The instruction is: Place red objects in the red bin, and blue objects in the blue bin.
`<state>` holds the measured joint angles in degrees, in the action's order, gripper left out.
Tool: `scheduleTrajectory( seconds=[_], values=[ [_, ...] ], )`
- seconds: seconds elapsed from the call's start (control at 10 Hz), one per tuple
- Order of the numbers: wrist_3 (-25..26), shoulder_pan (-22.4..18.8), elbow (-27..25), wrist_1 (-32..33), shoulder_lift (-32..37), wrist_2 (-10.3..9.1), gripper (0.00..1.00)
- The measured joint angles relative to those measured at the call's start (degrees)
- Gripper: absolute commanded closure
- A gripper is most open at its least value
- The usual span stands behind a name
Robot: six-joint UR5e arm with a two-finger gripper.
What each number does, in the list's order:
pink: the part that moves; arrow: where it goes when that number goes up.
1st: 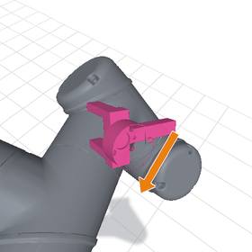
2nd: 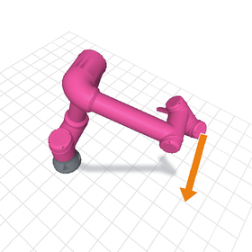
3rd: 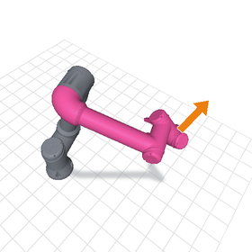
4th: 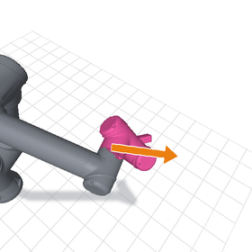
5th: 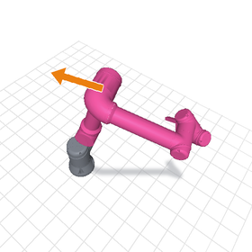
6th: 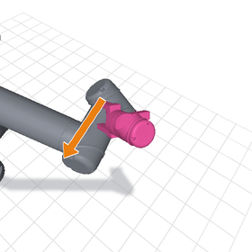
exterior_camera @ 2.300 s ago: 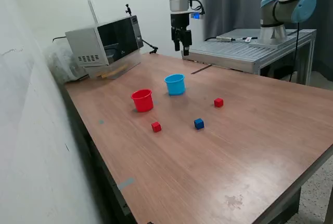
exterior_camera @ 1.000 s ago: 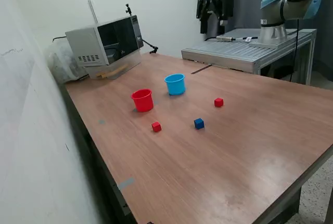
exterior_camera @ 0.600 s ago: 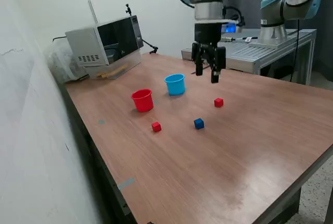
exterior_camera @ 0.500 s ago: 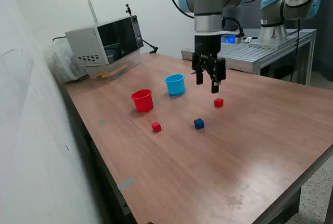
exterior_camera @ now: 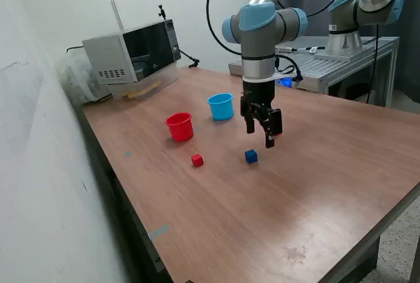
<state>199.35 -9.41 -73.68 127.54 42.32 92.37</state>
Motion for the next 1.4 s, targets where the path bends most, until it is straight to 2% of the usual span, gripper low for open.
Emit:
scheduleTrajectory(
  seconds=[0.7, 0.8, 1.4],
  values=[
    [-3.0, 1.6, 0.7, 1.1, -3.1, -0.01, 0.0],
    [-3.4, 1.9, 0.7, 1.2, -3.2, -0.04, 1.0],
    [-5.8, 2.0, 0.0, 2.1, -3.2, -0.25, 1.0]
  ],
)
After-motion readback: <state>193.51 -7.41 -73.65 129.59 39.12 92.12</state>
